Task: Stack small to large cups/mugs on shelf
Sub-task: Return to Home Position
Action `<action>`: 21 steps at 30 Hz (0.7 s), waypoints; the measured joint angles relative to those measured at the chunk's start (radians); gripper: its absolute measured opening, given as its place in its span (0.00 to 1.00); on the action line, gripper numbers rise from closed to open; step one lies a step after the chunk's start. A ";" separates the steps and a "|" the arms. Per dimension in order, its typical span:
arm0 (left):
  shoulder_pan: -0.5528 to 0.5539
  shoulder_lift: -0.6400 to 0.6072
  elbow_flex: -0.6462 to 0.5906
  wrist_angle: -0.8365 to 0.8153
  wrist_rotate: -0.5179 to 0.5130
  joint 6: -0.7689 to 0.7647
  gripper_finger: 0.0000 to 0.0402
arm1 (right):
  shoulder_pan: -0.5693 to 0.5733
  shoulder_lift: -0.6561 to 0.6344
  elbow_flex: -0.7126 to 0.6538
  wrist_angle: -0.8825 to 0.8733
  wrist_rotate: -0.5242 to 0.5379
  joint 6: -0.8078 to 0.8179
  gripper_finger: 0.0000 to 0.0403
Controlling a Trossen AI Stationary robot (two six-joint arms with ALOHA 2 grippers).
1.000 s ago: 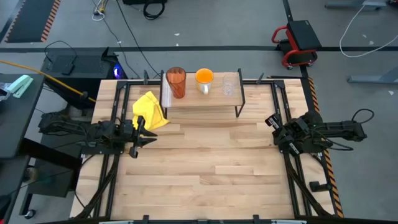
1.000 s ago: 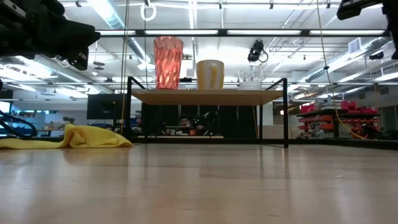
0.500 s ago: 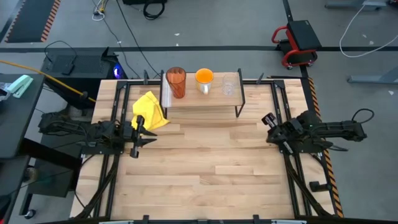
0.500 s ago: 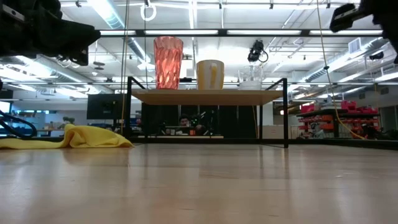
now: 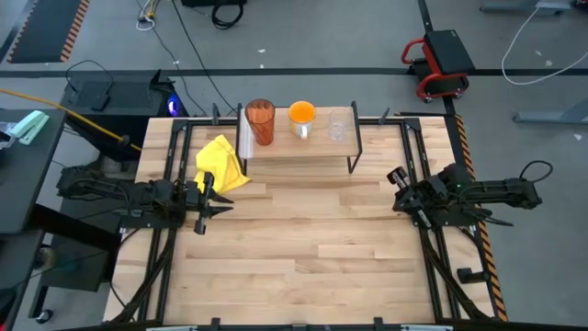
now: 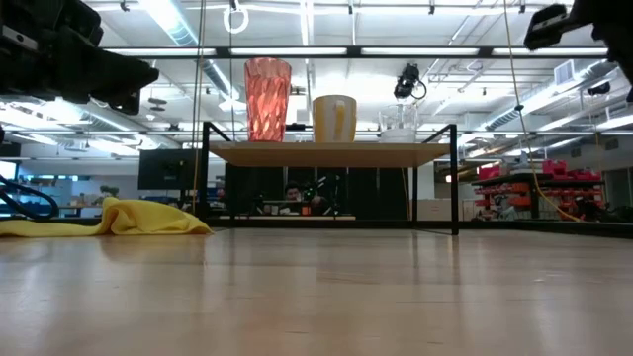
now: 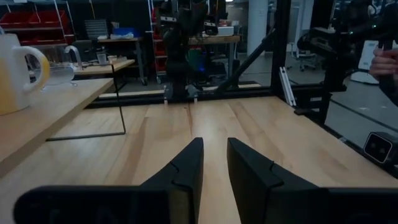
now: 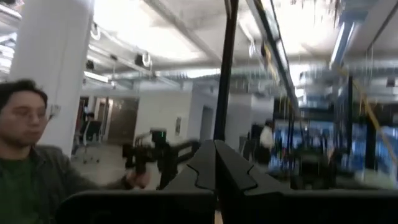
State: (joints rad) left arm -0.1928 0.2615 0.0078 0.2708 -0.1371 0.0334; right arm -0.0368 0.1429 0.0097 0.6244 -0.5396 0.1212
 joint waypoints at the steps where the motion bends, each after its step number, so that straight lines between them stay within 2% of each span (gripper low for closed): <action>1: 0.000 0.000 0.000 -0.002 0.000 0.001 0.20 | 0.000 0.000 0.000 -0.030 0.000 -0.005 0.01; 6: 0.000 0.000 0.000 -0.025 0.000 0.005 0.22 | 0.000 0.000 0.000 -0.151 0.001 -0.014 0.01; 14: 0.000 0.000 0.000 -0.113 0.000 -0.001 0.20 | 0.000 0.000 0.000 -0.204 0.004 -0.020 0.01; 21: 0.000 0.000 -0.001 -0.162 0.000 0.007 0.21 | 0.000 0.000 0.000 -0.328 0.004 -0.020 0.01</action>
State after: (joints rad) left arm -0.1928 0.2615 0.0071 0.1089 -0.1371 0.0408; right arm -0.0368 0.1432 0.0097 0.2961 -0.5357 0.1013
